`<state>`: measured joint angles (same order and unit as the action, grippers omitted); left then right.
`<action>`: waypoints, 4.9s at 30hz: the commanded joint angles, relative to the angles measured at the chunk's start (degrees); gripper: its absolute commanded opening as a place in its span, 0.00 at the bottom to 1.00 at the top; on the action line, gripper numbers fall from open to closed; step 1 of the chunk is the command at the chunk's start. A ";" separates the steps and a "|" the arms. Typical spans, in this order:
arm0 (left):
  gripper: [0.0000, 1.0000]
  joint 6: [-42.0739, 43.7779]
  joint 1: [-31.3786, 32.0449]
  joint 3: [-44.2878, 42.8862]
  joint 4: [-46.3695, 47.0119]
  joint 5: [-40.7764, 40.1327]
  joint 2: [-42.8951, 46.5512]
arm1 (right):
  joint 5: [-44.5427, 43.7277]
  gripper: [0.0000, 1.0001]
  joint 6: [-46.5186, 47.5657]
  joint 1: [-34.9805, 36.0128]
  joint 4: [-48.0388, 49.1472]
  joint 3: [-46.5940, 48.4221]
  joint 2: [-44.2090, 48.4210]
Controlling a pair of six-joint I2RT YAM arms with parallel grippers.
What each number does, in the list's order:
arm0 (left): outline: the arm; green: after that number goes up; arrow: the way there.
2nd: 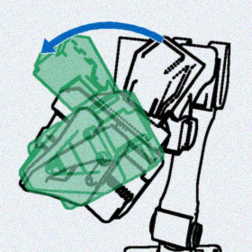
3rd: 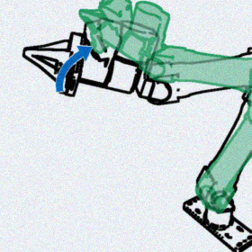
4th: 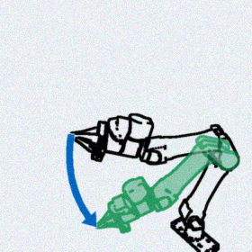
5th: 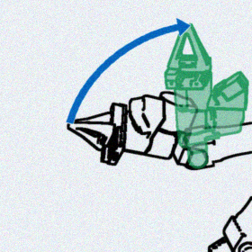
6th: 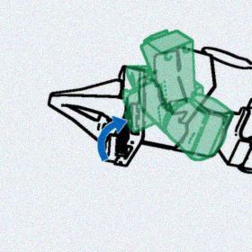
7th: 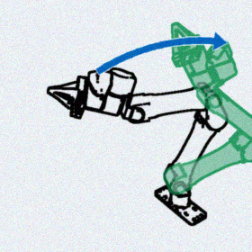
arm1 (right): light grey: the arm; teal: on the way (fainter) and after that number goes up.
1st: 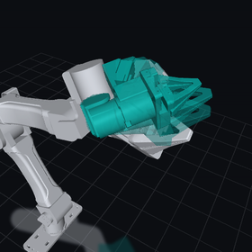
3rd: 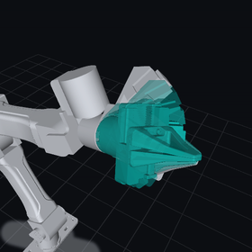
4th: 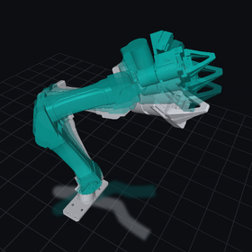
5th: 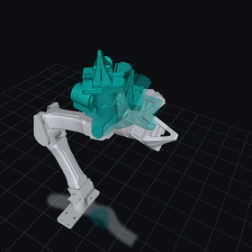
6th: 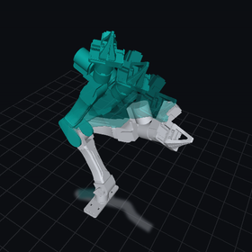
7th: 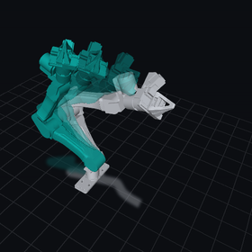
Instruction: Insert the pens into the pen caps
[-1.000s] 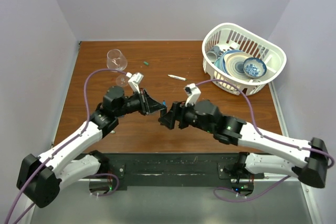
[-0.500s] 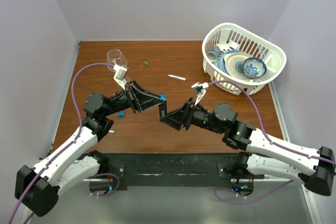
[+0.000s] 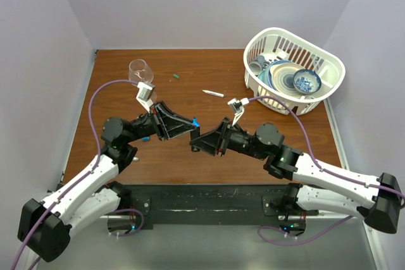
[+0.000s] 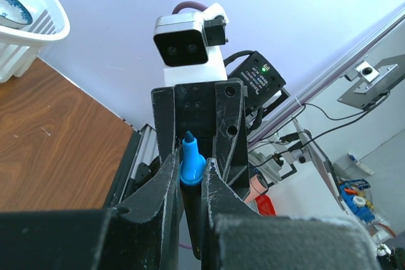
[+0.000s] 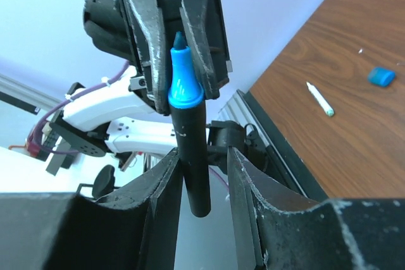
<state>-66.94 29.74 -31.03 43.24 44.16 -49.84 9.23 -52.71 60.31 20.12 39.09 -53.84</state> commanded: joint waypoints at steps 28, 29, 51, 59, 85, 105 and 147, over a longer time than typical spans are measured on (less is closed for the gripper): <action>0.61 34.24 -1.69 -24.86 -71.50 -36.23 -0.60 | -15.12 0.00 2.86 -0.11 -19.92 0.37 11.12; 0.58 34.42 -3.09 -25.31 -73.37 -38.08 -1.39 | -15.99 0.00 3.40 -0.02 -22.55 1.50 11.83; 0.00 30.12 -27.97 -10.37 -71.19 -54.62 -25.47 | -27.08 0.00 10.52 -0.11 -35.41 4.41 21.77; 0.00 28.26 -28.07 -7.91 -68.56 -54.01 -28.82 | -26.72 0.00 11.40 -0.11 -34.62 5.38 20.53; 0.00 26.42 -27.45 0.08 -61.79 -42.33 -27.94 | -26.90 0.00 11.66 -0.02 -34.53 4.15 22.20; 0.21 32.56 -20.24 -9.74 -71.46 -43.28 -22.31 | -27.34 0.00 11.66 -0.02 -36.99 4.41 22.56; 0.46 53.75 -16.46 -19.25 -71.80 -45.57 -42.97 | -32.62 0.00 12.37 -0.11 -39.02 2.66 26.25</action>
<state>-12.88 12.58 -49.32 -28.86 -0.82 -90.06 -21.98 -40.07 60.31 -21.12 41.12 -27.09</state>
